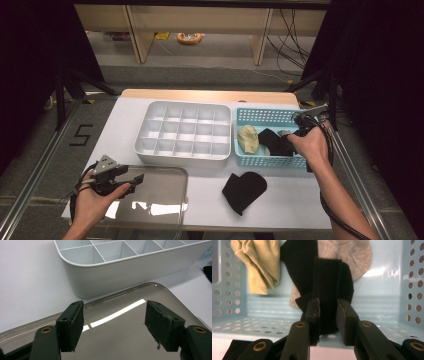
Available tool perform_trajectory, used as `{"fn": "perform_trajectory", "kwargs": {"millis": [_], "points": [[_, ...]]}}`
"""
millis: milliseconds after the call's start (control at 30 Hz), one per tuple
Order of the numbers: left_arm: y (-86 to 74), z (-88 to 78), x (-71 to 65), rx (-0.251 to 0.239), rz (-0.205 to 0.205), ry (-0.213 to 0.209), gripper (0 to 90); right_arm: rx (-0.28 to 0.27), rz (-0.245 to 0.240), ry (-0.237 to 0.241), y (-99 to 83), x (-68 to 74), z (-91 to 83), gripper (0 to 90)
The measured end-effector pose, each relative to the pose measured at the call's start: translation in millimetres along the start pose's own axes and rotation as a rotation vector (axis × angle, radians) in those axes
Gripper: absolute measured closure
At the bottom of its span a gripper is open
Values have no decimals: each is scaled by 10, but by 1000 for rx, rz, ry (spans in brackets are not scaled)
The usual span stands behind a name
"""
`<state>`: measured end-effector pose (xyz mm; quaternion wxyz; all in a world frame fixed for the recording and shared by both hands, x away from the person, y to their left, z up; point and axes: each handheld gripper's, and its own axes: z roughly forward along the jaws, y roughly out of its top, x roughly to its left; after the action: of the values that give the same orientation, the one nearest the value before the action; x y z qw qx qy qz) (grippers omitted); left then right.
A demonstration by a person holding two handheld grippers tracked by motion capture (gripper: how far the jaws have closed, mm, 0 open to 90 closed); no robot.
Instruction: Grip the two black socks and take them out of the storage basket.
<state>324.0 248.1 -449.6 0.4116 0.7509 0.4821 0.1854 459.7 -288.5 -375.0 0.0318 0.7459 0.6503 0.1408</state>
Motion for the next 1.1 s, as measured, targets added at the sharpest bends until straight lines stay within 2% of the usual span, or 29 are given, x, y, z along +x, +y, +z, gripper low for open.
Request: {"fn": "perform_trajectory", "kwargs": {"millis": [33,67,100,133,167,200,233,267,300,333,367,400,500,533,567,600,633,667,700,733,767,867,1000,1067,1100], "points": [[0,0,0,1,0,0,310,-8,-22,6,-9,-13,0,734],[0,-1,-1,2,0,0,311,5,-55,-7,-10,-32,-6,749],[0,-2,-2,2,1,-1,310,1,-11,5,-20,0,1,769],[1,-4,-2,2,5,0,310,-28,-35,6,-31,-17,19,788],[1,-6,-2,2,5,-1,310,-3,-87,-10,-14,-62,11,810],[0,-5,-2,1,1,-2,310,-16,-109,-8,-26,-75,10,823],[4,-10,4,5,15,0,311,-20,-67,7,-29,-44,-11,840],[3,-10,4,5,13,3,310,-5,-46,4,-36,-24,-28,848],[2,-6,3,4,7,3,311,-15,-67,9,-41,-33,-54,855],[3,-4,1,2,6,3,311,-15,-30,19,-49,-4,-76,865],[1,1,-1,0,0,-2,310,-33,-83,3,-54,-29,-98,873],[4,5,-5,-7,1,-3,310,-36,-49,11,-62,7,-120,874],[4,-3,-1,4,11,-1,310,-29,-69,14,-65,13,-130,878],[2,-5,1,3,11,-1,310,-46,-97,16,-67,-9,-141,879],[0,-4,-2,3,0,0,310,-54,-89,21,-70,-7,-152,880],[1,-5,0,4,2,1,311,-62,-52,40,-70,9,-180,880],[2,-5,2,3,6,3,310,-78,-58,27,-68,-2,-202,880],[3,-4,1,3,5,3,310,-90,-103,21,-64,-37,-235,881],[1,2,0,1,2,-2,310,-103,-75,34,-68,-25,-262,881],[4,-2,2,4,12,-1,310,-115,-115,20,-54,-53,-291,881],[4,1,1,4,11,-2,310,-123,-104,28,-53,-45,-325,881],[4,7,-7,-5,1,-2,310,-157,-116,40,-49,-50,-412,880],[4,-8,2,2,9,1,310,-199,-112,41,-50,-34,-493,882],[2,-7,3,3,7,3,310,-217,-90,50,-67,-8,-535,882],[2,-4,2,2,5,3,310,-229,-106,49,-67,-13,-549,881]]}}
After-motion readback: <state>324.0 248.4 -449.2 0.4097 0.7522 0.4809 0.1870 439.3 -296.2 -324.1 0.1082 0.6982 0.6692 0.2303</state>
